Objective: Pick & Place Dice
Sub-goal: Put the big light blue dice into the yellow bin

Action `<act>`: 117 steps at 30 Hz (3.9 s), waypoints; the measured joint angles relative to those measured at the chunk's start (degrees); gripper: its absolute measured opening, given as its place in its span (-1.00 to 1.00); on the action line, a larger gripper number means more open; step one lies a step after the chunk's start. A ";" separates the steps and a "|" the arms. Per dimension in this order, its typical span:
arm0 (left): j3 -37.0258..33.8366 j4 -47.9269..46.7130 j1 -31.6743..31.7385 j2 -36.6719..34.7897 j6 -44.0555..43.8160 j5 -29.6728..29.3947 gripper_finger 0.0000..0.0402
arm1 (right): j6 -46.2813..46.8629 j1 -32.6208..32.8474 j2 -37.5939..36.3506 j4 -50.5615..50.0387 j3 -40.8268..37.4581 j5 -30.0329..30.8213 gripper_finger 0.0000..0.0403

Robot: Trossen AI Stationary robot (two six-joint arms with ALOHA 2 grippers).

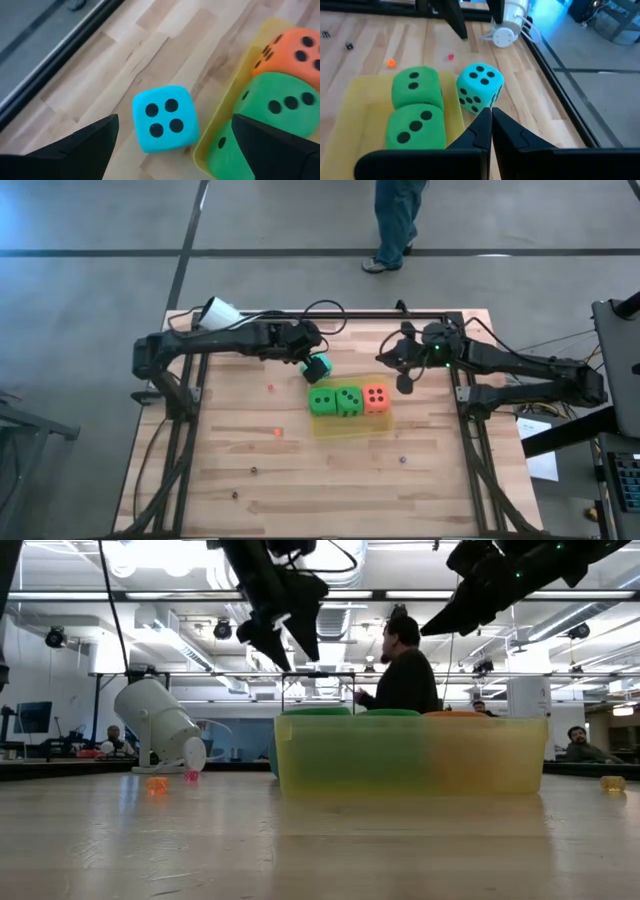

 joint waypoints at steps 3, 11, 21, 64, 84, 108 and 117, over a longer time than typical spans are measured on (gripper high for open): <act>0.02 0.30 0.76 1.28 -1.21 1.59 0.95 | 0.00 0.00 -1.22 0.08 -0.76 0.00 -0.96; 0.02 0.75 2.58 4.90 -1.28 2.63 0.95 | -0.04 0.00 -1.78 0.03 -1.61 0.00 -0.96; 0.02 1.22 2.80 5.32 0.15 4.42 0.95 | -0.50 -0.02 -1.79 0.09 -1.67 0.02 -0.96; 0.02 1.36 2.78 5.31 0.06 4.46 0.95 | -3.52 -0.02 -3.15 -1.13 -1.70 -15.50 -0.96; -0.02 1.16 2.89 5.31 0.74 4.87 0.98 | -3.50 -0.02 -3.15 -1.09 -1.73 -15.47 -0.96; -0.09 1.89 3.45 10.79 4.76 6.73 0.99 | -3.49 -0.04 -3.15 -1.08 -1.74 -15.45 -0.96; -0.07 1.72 4.04 11.70 2.78 6.31 0.99 | -3.49 -0.04 -3.15 -1.09 -1.74 -15.45 -0.96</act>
